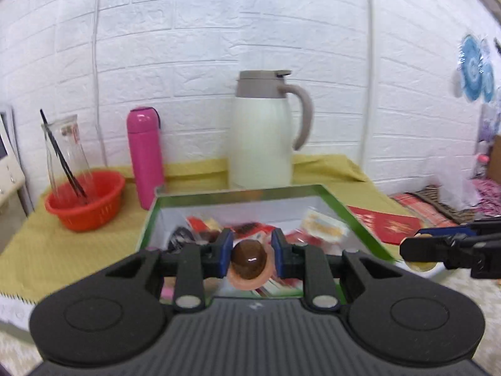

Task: Organize snacks
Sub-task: 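Carry both sweets over the green box and open both grippers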

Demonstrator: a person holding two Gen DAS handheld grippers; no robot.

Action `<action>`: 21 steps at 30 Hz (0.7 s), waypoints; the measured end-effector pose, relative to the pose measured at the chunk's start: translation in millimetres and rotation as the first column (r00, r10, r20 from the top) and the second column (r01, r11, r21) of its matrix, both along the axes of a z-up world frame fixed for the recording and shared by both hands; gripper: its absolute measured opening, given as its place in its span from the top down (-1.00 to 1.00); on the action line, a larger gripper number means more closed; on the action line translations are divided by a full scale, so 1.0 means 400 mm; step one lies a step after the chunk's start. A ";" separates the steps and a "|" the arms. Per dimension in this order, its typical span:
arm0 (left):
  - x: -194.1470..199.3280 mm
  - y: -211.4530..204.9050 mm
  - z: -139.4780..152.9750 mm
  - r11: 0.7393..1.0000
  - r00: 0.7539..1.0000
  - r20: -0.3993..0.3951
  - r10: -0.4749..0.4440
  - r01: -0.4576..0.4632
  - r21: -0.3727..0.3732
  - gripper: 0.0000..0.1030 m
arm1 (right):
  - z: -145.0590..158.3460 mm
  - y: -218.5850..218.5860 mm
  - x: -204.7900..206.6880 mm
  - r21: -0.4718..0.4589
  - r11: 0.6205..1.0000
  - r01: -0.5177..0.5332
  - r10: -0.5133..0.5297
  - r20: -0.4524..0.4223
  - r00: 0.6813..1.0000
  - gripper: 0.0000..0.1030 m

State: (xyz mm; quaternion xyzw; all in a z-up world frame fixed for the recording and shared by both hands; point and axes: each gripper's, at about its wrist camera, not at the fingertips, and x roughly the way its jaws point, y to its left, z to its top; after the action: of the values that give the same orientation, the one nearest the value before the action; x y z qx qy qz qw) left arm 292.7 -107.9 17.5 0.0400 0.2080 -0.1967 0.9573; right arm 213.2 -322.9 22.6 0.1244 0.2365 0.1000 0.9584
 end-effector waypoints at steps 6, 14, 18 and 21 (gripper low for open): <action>0.117 -0.021 -0.067 0.999 0.998 -0.056 0.018 -0.015 0.050 0.53 | -0.048 0.038 0.163 0.059 0.994 0.087 -0.084 -0.037 0.996 -0.17; 0.121 -0.012 -0.080 0.995 0.998 0.020 0.066 -0.067 0.074 -0.15 | -0.085 0.023 0.194 0.072 0.987 0.143 -0.143 -0.002 0.990 -1.00; 0.101 0.002 -0.064 0.995 0.996 0.021 0.088 -0.089 0.046 -0.21 | -0.059 0.037 0.176 0.015 0.986 0.167 -0.167 0.039 0.985 -1.00; 0.062 0.010 -0.046 0.993 0.993 0.036 0.109 -0.110 0.049 -0.24 | -0.030 0.064 0.136 -0.051 0.977 0.209 -0.204 0.091 0.975 -1.00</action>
State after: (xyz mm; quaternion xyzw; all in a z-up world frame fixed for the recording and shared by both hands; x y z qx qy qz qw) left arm 317.3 -103.8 -0.9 0.0564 0.1991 -0.1379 0.9686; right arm 267.6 -297.3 10.7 0.1150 0.1839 -0.0019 0.9762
